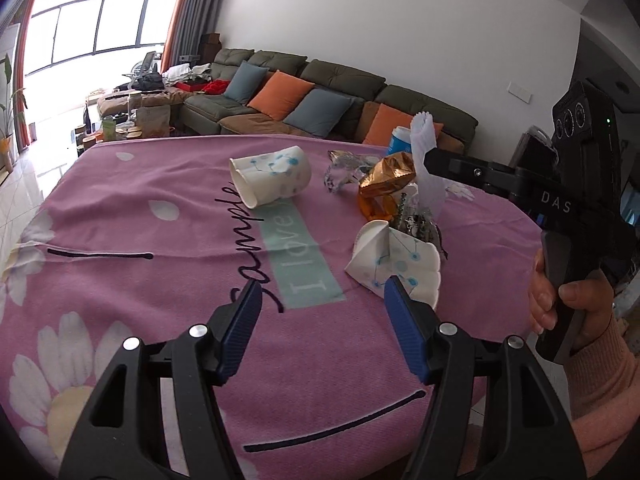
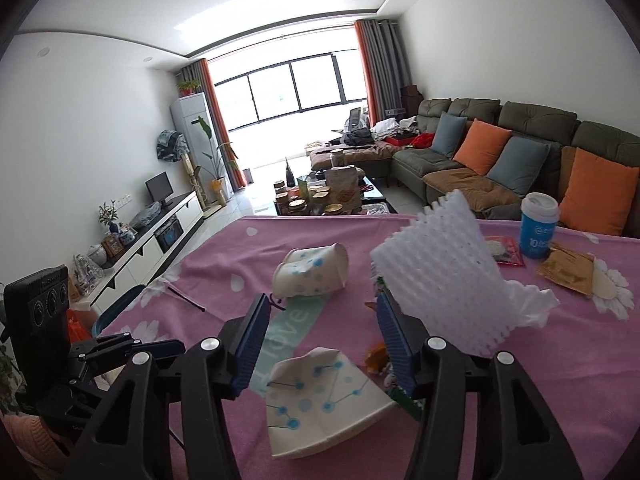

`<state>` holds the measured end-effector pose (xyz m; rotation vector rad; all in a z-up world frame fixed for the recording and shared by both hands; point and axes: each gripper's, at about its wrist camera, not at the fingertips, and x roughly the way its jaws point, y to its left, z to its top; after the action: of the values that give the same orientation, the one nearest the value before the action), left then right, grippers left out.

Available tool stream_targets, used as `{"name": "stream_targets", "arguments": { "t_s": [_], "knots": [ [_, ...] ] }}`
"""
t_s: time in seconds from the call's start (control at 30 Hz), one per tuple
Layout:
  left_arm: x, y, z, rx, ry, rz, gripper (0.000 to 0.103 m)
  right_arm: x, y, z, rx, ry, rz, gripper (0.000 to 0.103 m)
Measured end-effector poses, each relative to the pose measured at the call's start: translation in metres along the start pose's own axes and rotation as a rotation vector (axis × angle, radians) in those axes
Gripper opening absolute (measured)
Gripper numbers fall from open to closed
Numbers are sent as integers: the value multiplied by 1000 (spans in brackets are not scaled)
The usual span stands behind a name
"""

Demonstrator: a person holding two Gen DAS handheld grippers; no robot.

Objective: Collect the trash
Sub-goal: 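Grasp a blue-dotted paper cup with the left gripper while the right gripper grasps another foam net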

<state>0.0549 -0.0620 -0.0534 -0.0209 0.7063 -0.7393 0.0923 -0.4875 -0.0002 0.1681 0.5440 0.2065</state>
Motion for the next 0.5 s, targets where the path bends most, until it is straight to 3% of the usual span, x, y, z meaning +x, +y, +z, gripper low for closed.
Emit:
{"name": "stream_targets", "arguments": {
  "t_s": [0.23, 0.5],
  "knots": [
    [44, -15, 7, -28, 104, -84, 63, -4, -40, 0, 26, -18, -116, 64],
    [68, -45, -2, 44, 159, -69, 67, 5, -52, -5, 9, 6, -134, 68]
  ]
}}
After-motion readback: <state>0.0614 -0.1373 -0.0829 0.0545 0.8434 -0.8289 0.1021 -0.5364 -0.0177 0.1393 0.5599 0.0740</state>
